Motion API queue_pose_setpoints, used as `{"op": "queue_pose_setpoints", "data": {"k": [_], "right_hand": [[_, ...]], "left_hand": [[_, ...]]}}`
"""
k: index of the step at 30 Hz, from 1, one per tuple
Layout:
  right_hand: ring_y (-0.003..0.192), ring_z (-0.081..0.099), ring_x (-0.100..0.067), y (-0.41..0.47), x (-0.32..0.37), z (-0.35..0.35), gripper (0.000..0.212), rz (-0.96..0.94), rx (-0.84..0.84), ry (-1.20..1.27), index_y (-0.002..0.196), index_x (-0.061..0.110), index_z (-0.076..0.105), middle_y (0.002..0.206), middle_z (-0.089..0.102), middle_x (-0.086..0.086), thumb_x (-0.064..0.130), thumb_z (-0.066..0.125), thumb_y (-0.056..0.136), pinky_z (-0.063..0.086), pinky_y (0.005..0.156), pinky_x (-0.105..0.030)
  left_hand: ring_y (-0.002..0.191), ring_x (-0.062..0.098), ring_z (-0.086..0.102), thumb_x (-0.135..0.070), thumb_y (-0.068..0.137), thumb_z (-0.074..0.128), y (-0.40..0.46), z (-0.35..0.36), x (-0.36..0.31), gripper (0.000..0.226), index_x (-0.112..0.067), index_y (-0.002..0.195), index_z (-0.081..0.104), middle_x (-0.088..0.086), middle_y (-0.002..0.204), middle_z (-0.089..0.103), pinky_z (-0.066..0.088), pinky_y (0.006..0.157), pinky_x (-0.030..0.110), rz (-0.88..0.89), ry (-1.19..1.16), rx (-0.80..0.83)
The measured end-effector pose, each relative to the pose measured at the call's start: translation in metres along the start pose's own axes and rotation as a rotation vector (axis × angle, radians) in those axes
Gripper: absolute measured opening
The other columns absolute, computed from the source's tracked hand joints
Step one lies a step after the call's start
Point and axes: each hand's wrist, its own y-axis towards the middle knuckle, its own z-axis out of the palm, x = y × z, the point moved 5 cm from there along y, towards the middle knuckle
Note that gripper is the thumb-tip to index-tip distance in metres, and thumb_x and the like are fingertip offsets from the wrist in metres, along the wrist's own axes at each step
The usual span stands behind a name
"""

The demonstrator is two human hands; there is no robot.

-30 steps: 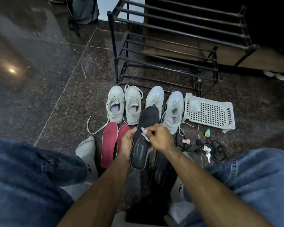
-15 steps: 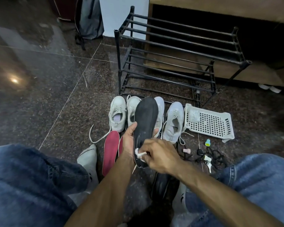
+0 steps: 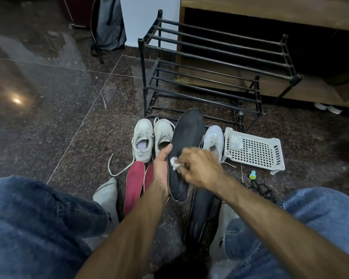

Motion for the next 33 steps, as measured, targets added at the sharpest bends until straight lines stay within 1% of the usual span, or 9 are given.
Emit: {"op": "queue_pose_setpoints", "data": {"k": [3,7,9,14,19,22,26,29,33], "right_hand": [[0.096,0.062,-0.022,0.013,-0.015,-0.012,0.025,0.129,-0.125,0.024,0.11,0.027,0.071,0.102,0.064,0.006,0.029,0.054,0.092,0.043,0.077,-0.03],[0.09,0.062,-0.022,-0.014,0.017,0.002,0.023,0.029,-0.02,0.149,0.107,0.026,0.073,0.097,0.066,0.007,0.027,0.057,0.09,0.043,0.075,-0.029],[0.092,0.062,-0.023,-0.018,0.016,0.003,0.025,0.03,0.002,0.145,0.109,0.027,0.072,0.1,0.067,0.008,0.028,0.056,0.09,0.047,0.08,-0.034],[0.103,0.062,-0.029,0.017,-0.023,-0.008,0.027,0.244,-0.094,0.03,0.112,0.028,0.071,0.11,0.067,0.004,0.028,0.054,0.09,0.047,0.086,-0.037],[0.098,0.063,-0.026,-0.011,0.009,0.007,0.026,0.093,0.041,0.15,0.109,0.026,0.073,0.104,0.068,0.004,0.023,0.056,0.089,0.047,0.086,-0.035],[0.096,0.062,-0.025,-0.025,0.011,0.018,0.025,0.034,0.132,0.152,0.108,0.026,0.073,0.104,0.068,0.005,0.025,0.057,0.089,0.049,0.085,-0.036],[0.101,0.063,-0.025,-0.014,-0.015,0.01,0.026,0.185,0.085,0.04,0.112,0.026,0.069,0.107,0.07,0.001,0.028,0.058,0.088,0.046,0.095,-0.039],[0.07,0.063,-0.017,-0.005,-0.029,0.003,0.025,0.3,0.06,0.373,0.108,0.026,0.065,0.074,0.065,0.005,0.022,0.07,0.083,0.054,0.073,-0.034],[0.039,0.053,-0.011,-0.005,-0.026,0.011,0.007,0.388,0.182,0.969,0.086,0.011,0.065,0.055,0.063,0.001,0.008,0.07,0.087,0.036,0.038,-0.021]], "left_hand": [[0.079,0.028,0.069,-0.034,0.084,0.05,0.0,0.007,0.006,0.038,-0.002,0.094,0.069,0.015,0.088,0.071,0.057,0.076,0.036,-0.012,0.007,0.005],[0.113,0.037,0.056,-0.034,0.089,0.05,0.0,0.002,-0.004,0.052,0.002,0.125,0.058,0.022,0.123,0.06,0.037,0.11,0.046,0.053,-0.009,-0.023],[0.124,0.04,0.05,-0.035,0.088,0.05,0.002,-0.001,-0.001,0.058,0.003,0.132,0.053,0.024,0.131,0.055,0.032,0.114,0.048,0.047,-0.023,-0.046],[0.078,0.03,0.069,-0.035,0.087,0.048,-0.002,0.009,0.014,0.041,-0.003,0.092,0.072,0.016,0.088,0.07,0.057,0.075,0.037,0.006,0.004,-0.029],[0.095,0.034,0.063,-0.035,0.084,0.05,-0.002,-0.001,0.002,0.048,0.003,0.107,0.068,0.022,0.105,0.067,0.047,0.098,0.041,0.05,-0.004,-0.031],[0.091,0.037,0.064,-0.037,0.083,0.051,-0.003,-0.005,0.003,0.053,0.007,0.108,0.068,0.028,0.103,0.066,0.053,0.09,0.044,0.019,0.068,-0.038],[0.085,0.03,0.067,-0.035,0.084,0.049,-0.004,0.004,0.001,0.045,0.0,0.101,0.072,0.018,0.1,0.07,0.052,0.085,0.036,0.027,0.11,-0.025],[0.084,0.029,0.068,-0.032,0.089,0.045,-0.006,0.012,-0.002,0.041,-0.002,0.107,0.068,0.015,0.101,0.07,0.057,0.077,0.035,0.029,0.094,0.014],[0.079,0.034,0.07,-0.037,0.091,0.039,-0.01,0.012,-0.004,0.051,-0.001,0.096,0.075,0.02,0.098,0.071,0.058,0.068,0.04,-0.012,0.121,0.055]]}}
